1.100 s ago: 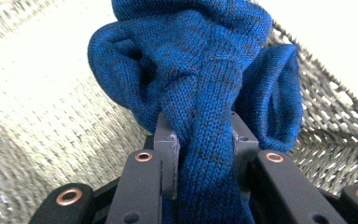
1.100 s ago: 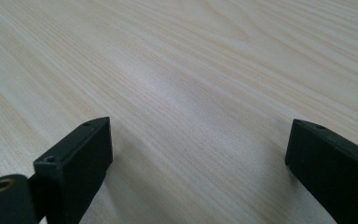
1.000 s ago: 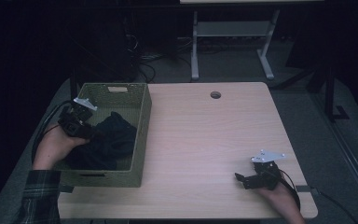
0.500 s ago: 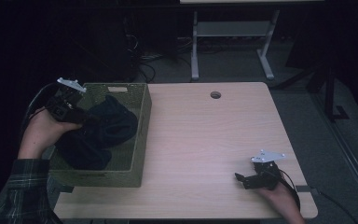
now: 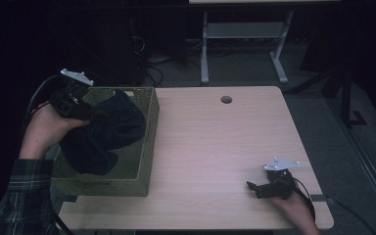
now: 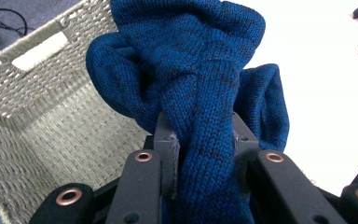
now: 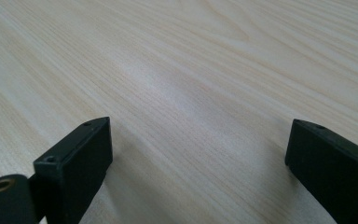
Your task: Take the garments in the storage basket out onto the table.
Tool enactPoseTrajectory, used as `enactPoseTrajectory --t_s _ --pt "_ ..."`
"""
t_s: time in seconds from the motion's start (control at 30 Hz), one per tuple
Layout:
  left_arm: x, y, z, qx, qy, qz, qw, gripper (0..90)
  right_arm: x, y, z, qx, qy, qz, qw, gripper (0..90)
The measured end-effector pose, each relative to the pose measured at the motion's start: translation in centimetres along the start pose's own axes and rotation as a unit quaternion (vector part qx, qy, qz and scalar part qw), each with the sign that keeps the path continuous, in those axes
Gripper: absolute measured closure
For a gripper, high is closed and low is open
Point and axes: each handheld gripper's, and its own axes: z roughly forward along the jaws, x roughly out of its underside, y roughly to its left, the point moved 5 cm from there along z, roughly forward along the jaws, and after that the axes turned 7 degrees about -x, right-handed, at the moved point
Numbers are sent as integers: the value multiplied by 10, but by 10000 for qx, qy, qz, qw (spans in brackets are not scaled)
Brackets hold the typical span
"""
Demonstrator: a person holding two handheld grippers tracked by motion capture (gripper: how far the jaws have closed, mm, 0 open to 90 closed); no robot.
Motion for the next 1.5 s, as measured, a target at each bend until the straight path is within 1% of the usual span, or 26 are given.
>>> enactPoseTrajectory --t_s 0.13,0.27,0.47,0.73,1.03,1.2,1.33,1.5 --pt "-9 -3 -6 31 -84 56 9999 709 0 0 0 0 0 0 10000 70" --pt "-19 -10 -13 185 -252 103 9995 709 0 0 0 0 0 0 10000 70" --pt "-31 -24 -11 331 -318 271 9986 709 0 0 0 0 0 -1 10000 70" --pt "-50 -42 1 461 -374 460 9972 708 0 0 0 0 0 0 10000 70" --pt "-75 -69 20 621 -385 741 9946 708 0 0 0 -1 1 1 10000 70" --pt "-85 -84 26 683 -450 811 9933 709 0 0 0 0 0 -1 10000 70" --pt "-94 -97 31 780 -470 913 9917 709 0 0 0 -4 0 12 10000 70" --pt "-104 -115 39 881 -555 943 9901 709 0 0 0 12 4 28 10000 69"
